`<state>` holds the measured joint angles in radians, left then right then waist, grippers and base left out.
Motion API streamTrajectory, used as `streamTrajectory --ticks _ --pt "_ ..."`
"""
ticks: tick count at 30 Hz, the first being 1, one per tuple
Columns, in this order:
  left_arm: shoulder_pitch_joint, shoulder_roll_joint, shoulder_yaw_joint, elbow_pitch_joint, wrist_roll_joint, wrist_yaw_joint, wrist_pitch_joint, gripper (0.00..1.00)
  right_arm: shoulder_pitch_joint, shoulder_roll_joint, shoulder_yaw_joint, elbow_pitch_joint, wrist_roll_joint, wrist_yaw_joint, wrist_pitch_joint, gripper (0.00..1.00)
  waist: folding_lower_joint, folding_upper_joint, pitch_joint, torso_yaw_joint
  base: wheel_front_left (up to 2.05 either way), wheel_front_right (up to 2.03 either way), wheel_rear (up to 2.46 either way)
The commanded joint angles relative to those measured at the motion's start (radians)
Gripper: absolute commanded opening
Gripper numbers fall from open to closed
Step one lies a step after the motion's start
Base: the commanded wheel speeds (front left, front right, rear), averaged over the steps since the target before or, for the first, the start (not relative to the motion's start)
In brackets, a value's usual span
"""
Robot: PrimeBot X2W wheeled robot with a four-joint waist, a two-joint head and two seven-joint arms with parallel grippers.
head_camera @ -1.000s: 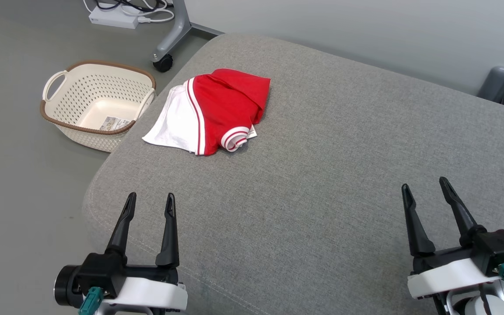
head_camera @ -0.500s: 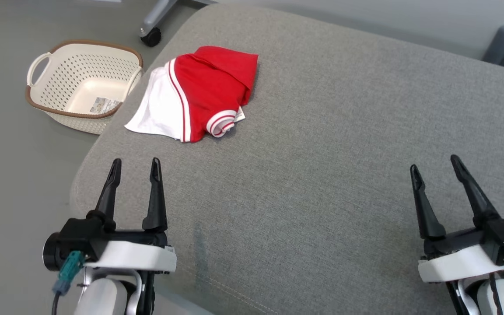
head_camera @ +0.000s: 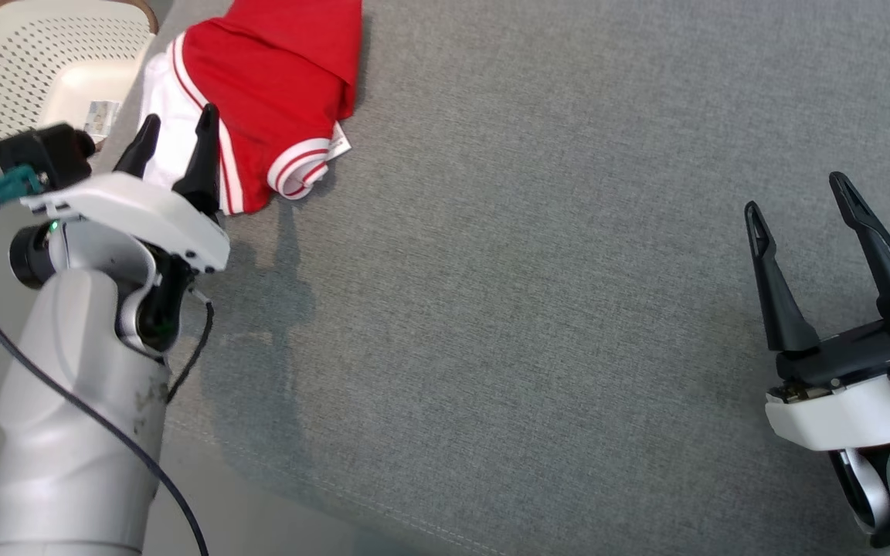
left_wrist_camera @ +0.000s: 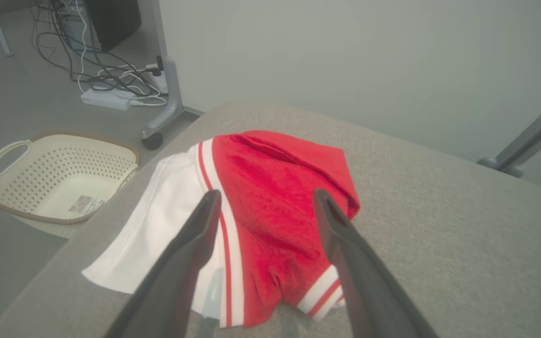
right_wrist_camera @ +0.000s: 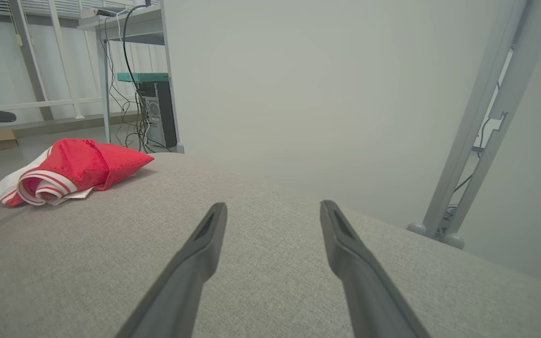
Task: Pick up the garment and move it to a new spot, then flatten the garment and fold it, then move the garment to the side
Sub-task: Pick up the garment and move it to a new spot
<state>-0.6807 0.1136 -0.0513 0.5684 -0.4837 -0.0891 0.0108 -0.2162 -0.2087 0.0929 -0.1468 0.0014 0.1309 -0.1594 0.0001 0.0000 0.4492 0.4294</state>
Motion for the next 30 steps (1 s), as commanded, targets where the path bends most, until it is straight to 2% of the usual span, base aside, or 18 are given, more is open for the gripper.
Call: streamTrajectory --ticks 1,4,7,11,20,21,22,23,30 --pt "-0.078 0.017 0.010 0.043 -0.029 -0.006 0.068 1.00 -0.011 -0.016 0.000 -0.012 -0.002 0.000 0.006 1.00 -0.0001 0.0000 0.056 -0.038 0.00 0.00 0.00" --pt "-0.161 0.030 0.030 0.132 -0.068 0.007 0.170 1.00 -0.018 -0.029 0.016 -0.030 0.005 0.000 -0.002 1.00 -0.0001 0.0000 0.085 -0.057 0.00 0.00 0.00" --pt "-0.236 0.059 0.036 0.204 -0.071 0.031 0.223 1.00 -0.023 -0.042 0.033 -0.041 0.014 0.000 -0.013 1.00 -0.0001 0.0000 0.109 -0.080 0.00 0.00 0.00" --pt "-0.301 0.071 0.049 0.293 -0.090 0.055 0.270 1.00 -0.038 -0.040 0.034 -0.045 0.019 0.000 -0.024 1.00 -0.0001 0.0000 0.133 -0.105 0.00 0.00 0.00" --pt "-0.387 0.095 0.034 0.423 -0.088 0.056 0.319 1.00 -0.052 -0.041 0.035 -0.034 0.012 0.000 -0.040 1.00 -0.0001 0.0000 0.165 -0.129 0.00 0.00 0.00" --pt "-0.395 0.094 0.031 0.436 -0.088 0.055 0.322 0.87 -0.054 -0.041 0.034 -0.033 0.011 0.000 -0.039 1.00 -0.0001 0.0000 0.167 -0.130 0.00 0.00 0.00" --pt "-0.401 0.093 0.029 0.446 -0.089 0.052 0.320 0.37 -0.056 -0.042 0.033 -0.033 0.011 0.000 -0.040 1.00 -0.0001 0.0000 0.169 -0.130 0.00 0.00 0.00" --pt "-0.407 0.092 0.027 0.454 -0.089 0.048 0.315 0.00 -0.057 -0.042 0.032 -0.032 0.011 0.000 -0.042 1.00 -0.0001 0.0000 0.171 -0.131 0.00 0.00 0.00" --pt "-0.431 0.081 0.010 0.498 -0.088 0.014 0.271 0.00 -0.054 -0.035 0.034 -0.014 0.006 0.000 -0.047 1.00 -0.0001 0.0000 0.160 -0.126 0.00 0.00 0.00"
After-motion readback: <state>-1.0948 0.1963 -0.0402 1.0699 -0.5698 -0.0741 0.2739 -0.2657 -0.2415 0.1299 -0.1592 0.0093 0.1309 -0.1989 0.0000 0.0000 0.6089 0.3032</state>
